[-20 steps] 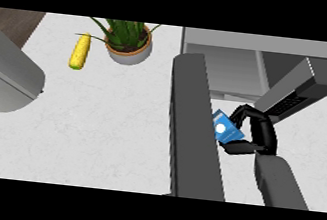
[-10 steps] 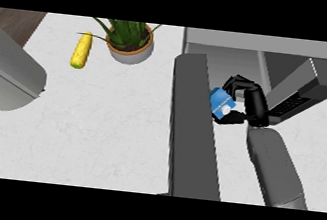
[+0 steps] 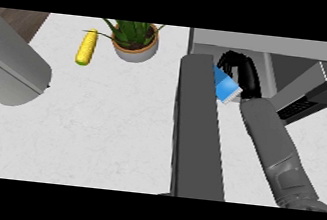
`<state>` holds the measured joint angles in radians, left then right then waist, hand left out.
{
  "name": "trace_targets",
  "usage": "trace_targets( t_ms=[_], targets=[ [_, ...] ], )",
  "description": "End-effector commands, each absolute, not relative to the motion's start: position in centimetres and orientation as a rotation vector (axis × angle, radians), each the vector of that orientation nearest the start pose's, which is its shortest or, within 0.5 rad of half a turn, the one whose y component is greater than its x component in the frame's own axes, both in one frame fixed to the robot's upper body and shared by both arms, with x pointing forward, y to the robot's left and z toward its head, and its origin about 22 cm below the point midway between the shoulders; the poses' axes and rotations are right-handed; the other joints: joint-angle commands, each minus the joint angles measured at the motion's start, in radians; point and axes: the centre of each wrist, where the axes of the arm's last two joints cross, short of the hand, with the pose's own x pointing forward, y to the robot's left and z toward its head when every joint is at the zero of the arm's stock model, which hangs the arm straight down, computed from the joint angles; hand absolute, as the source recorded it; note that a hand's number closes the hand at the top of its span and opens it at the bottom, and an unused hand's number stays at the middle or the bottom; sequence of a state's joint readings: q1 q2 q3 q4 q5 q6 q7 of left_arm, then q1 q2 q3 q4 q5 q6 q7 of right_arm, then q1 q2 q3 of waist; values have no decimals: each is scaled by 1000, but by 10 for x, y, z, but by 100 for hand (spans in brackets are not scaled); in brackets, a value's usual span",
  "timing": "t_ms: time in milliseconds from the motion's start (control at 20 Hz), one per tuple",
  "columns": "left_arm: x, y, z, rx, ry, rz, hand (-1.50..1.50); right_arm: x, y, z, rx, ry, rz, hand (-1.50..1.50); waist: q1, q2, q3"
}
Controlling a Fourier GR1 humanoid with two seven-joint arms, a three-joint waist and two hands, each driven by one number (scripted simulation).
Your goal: Pick up the milk, place it into the microwave and close the microwave
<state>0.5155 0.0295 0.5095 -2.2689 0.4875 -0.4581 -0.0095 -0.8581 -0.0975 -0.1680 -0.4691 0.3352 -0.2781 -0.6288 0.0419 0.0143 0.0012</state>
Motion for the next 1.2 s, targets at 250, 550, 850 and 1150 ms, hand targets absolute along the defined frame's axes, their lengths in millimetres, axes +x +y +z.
trace_targets(
  t_ms=[250,550,850,1150],
  targets=[
    [89,349,97,14,-1951,64,-150,435,-190,26,-525,-1902,412,150,38,19,1],
    [89,348,99,17,-1970,33,-150,443,-211,43,-781,-1943,385,150,72,32,2],
    [99,344,94,-18,-1951,22,-150,442,-226,42,-899,-1957,457,150,82,44,3],
    [110,341,91,-25,-1954,30,-150,433,-250,26,-1082,-1831,503,150,92,57,3]
  ],
)
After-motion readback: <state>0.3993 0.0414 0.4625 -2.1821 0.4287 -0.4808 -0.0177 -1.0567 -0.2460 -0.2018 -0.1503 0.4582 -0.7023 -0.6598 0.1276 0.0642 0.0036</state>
